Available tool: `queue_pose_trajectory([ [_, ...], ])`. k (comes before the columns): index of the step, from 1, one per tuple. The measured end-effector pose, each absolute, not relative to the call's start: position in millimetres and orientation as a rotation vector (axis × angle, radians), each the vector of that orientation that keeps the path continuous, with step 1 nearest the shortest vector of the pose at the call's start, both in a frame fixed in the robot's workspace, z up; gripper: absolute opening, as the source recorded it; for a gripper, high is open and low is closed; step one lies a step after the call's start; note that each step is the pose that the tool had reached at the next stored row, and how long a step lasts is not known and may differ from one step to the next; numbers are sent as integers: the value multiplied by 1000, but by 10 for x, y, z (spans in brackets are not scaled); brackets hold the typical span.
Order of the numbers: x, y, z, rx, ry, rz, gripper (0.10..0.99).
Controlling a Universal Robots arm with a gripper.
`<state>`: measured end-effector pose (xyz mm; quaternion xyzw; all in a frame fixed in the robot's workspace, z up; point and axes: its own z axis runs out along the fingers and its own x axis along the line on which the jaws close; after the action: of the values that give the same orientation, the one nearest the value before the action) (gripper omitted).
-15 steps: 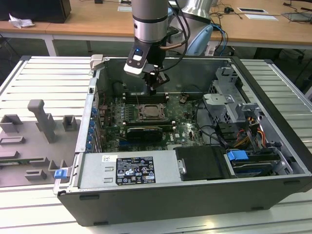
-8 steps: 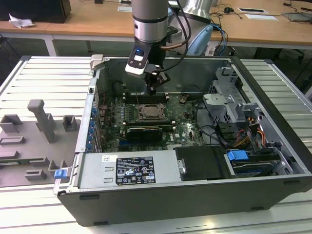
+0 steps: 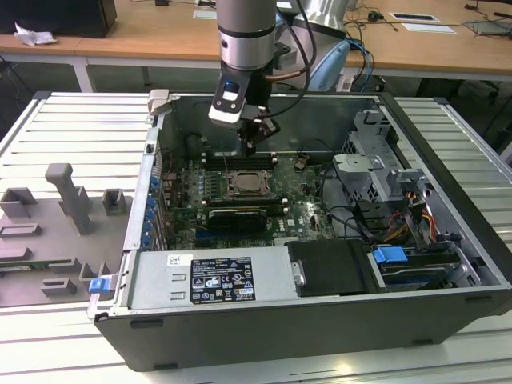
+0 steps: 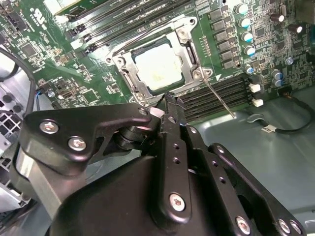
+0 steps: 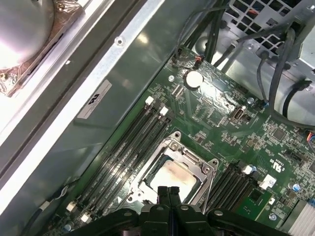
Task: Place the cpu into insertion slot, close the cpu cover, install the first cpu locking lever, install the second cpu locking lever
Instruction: 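Install the first cpu locking lever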
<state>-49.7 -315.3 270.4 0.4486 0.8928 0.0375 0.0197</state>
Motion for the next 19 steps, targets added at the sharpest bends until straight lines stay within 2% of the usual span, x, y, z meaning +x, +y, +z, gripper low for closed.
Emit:
queue_pose_trajectory([
  [15, -497, -3153, 2704, 1252, 2840, 119, 106],
  [19, -497, -3153, 2704, 1092, 2910, 122, 106],
])
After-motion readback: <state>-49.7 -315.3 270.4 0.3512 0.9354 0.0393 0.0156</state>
